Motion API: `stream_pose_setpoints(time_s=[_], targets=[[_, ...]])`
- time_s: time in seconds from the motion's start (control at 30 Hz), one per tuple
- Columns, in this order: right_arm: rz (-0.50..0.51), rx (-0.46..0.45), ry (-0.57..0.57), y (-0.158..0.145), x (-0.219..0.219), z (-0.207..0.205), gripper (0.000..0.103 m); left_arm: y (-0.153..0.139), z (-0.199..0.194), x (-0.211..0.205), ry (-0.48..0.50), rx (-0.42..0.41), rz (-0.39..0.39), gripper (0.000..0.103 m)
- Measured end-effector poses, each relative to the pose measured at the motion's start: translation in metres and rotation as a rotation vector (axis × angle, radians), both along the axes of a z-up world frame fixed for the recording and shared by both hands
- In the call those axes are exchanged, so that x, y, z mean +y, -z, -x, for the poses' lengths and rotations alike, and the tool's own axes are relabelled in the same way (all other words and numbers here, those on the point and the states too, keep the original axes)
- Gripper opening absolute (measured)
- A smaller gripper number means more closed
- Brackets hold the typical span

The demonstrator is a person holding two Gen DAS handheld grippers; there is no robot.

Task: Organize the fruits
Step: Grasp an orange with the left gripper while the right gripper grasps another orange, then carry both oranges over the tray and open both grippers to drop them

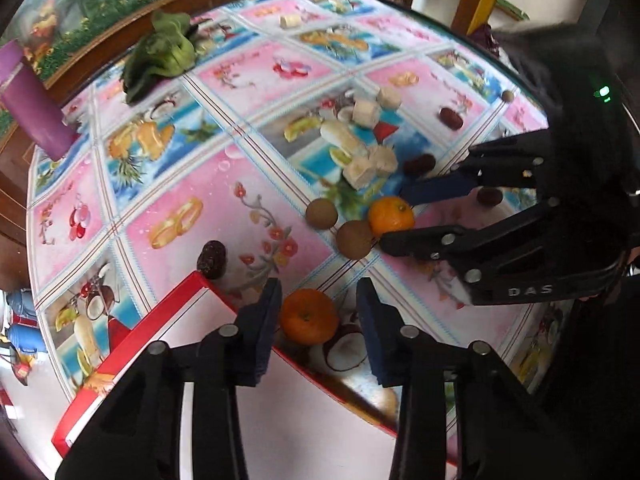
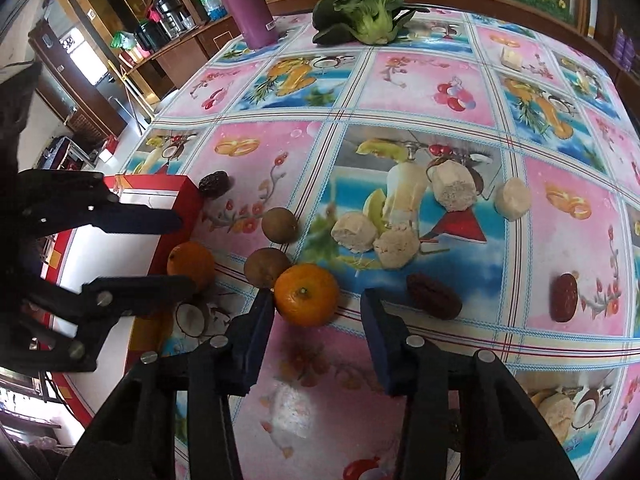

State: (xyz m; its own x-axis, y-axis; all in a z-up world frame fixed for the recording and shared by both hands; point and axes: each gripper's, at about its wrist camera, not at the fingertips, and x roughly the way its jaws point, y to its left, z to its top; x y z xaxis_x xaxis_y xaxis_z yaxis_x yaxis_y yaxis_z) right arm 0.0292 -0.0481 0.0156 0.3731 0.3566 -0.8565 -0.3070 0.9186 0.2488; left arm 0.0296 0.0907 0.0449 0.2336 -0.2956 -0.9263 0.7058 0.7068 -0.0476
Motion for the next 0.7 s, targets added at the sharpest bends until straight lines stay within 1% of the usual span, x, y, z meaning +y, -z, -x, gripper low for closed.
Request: stream_pose_setpoints(time_s=[0.03,0.13,0.23,0.3,0.47,0.5,0.53,0.7], targets=[[-0.001,0.001,-0.001,0.0,0.0,0.0,0.042,0.003,0.0,-0.001,0.015,0.009,-0.013,0.037],[-0.002,0.014,0.001,0.0,-0.001,-0.002,0.042,0.008,-0.003,-0.004,0.04,0.014,-0.038,0.037],[-0.002,0.023,0.0,0.0,0.0,-0.004,0.042,0.013,-0.012,-0.001,0.034,0.04,-0.055,0.037],[0.005,0.03,-0.004,0.0,0.001,-0.005,0.042,0.017,-0.012,-0.001,0.045,0.034,-0.079,0.037],[0.012,0.042,-0.015,0.0,0.003,-0.006,0.042,0.021,-0.014,-0.004,0.046,0.033,-0.096,0.037],[0.01,0.048,-0.016,-0.001,0.003,-0.006,0.039,0.021,-0.014,-0.005,0.046,0.033,-0.098,0.037],[0.0,0.058,-0.021,-0.001,0.003,-0.007,0.033,0.022,-0.014,-0.006,0.045,0.032,-0.103,0.037],[-0.022,0.082,-0.016,-0.001,0.0,-0.006,0.03,0.024,-0.014,-0.008,0.045,0.027,-0.115,0.035]])
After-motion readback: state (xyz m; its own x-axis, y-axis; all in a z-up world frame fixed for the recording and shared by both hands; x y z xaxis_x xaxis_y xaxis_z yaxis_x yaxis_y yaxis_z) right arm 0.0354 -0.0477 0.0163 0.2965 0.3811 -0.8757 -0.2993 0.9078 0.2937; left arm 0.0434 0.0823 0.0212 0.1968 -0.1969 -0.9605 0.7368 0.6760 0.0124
